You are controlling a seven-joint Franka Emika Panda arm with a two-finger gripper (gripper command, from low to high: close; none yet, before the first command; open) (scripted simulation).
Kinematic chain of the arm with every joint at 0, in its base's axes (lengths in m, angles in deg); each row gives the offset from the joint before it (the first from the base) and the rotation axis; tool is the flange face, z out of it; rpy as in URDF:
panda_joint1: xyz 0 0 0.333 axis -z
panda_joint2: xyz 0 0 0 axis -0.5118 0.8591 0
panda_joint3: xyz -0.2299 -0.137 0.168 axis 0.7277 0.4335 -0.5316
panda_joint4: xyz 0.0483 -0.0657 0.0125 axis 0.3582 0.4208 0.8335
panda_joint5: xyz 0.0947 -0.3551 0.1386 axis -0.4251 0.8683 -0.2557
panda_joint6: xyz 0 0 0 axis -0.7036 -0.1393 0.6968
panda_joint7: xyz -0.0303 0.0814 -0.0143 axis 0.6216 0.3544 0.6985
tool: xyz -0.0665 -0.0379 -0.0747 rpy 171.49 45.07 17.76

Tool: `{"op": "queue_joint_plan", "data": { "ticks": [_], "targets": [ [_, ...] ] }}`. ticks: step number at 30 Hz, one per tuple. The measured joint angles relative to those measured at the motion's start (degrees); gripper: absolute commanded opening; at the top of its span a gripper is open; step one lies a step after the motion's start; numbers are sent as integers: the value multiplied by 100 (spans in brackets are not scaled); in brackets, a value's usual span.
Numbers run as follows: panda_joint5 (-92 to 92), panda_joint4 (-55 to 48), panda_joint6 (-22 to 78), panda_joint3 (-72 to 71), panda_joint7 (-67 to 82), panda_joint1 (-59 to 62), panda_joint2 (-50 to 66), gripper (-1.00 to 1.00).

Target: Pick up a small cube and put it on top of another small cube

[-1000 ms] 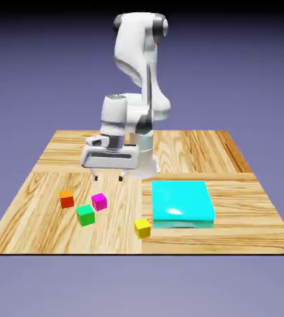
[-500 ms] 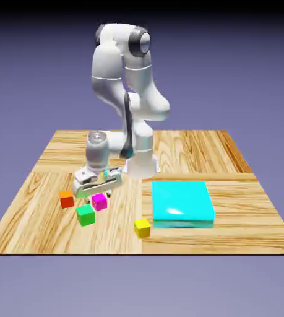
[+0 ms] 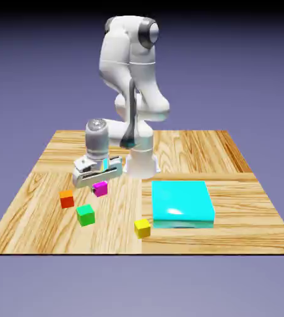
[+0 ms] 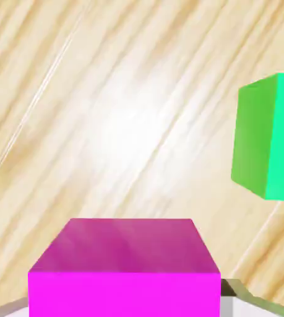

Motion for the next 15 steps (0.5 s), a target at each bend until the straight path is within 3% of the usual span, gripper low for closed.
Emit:
{"op": "queue_joint_plan", "data": {
  "ticks": [8, 13, 14, 15],
  "targets": [
    [-383, -1096, 852, 807, 1532, -1032, 130, -100],
    [-852, -1102, -158, 696, 1846, -912, 1167, -100],
    [-933, -1103, -332, 677, 1900, -895, 1346, 100],
    [-933, -1103, -338, 677, 1900, -895, 1346, 100]
  ]
}}
